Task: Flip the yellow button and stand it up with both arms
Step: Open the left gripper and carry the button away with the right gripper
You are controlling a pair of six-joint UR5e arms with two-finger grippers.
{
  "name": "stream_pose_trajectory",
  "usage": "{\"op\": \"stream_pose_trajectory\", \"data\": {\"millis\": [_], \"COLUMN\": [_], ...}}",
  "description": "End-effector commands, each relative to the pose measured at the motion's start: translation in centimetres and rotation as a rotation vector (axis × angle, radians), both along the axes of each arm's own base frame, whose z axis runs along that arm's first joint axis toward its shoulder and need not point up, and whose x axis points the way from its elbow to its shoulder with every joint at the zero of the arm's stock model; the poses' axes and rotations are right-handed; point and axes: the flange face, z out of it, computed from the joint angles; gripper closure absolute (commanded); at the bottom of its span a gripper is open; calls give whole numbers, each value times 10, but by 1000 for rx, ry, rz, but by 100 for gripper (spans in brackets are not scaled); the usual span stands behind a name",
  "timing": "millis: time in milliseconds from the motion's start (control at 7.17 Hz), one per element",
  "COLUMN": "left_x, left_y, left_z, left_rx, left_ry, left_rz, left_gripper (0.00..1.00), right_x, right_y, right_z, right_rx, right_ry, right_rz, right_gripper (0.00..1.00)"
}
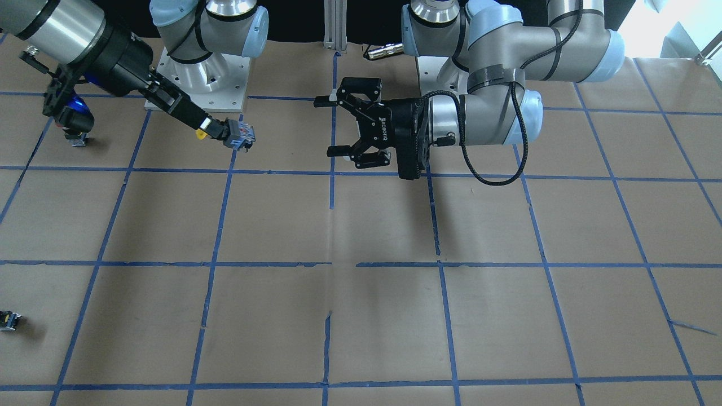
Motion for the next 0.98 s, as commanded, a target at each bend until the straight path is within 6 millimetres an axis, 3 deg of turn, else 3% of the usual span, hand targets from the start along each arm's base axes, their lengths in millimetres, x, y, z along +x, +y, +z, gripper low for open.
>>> {"op": "stream_pose_trajectory", "data": {"millis": [0, 279, 419, 558, 698, 837], "left_x": [13, 32, 47, 66, 80, 89], "left_y": [-22, -24, -15, -9, -5, 0], "left_z": [50, 84, 107, 136, 156, 170], "left_rx": [119, 66, 52, 5, -45, -56], "left_ry": [-377, -695, -894, -1095, -1232, -1321], "left_rz": [71, 103, 93, 98, 119, 165], "left_gripper": [0, 0, 0, 0, 0, 0], "right_x": [-38, -62, -105, -161, -218, -261], "right_y": [14, 19, 19, 24, 32, 39], "right_z": [-8, -5, -11, -13, -23, -43], "right_rx": [-60, -104, -104, -135, -192, -268], "right_ry": [220, 282, 294, 275, 261, 308], "right_rz": [397, 586, 618, 666, 706, 784], "right_gripper": [88, 88, 88, 88, 88, 88]}}
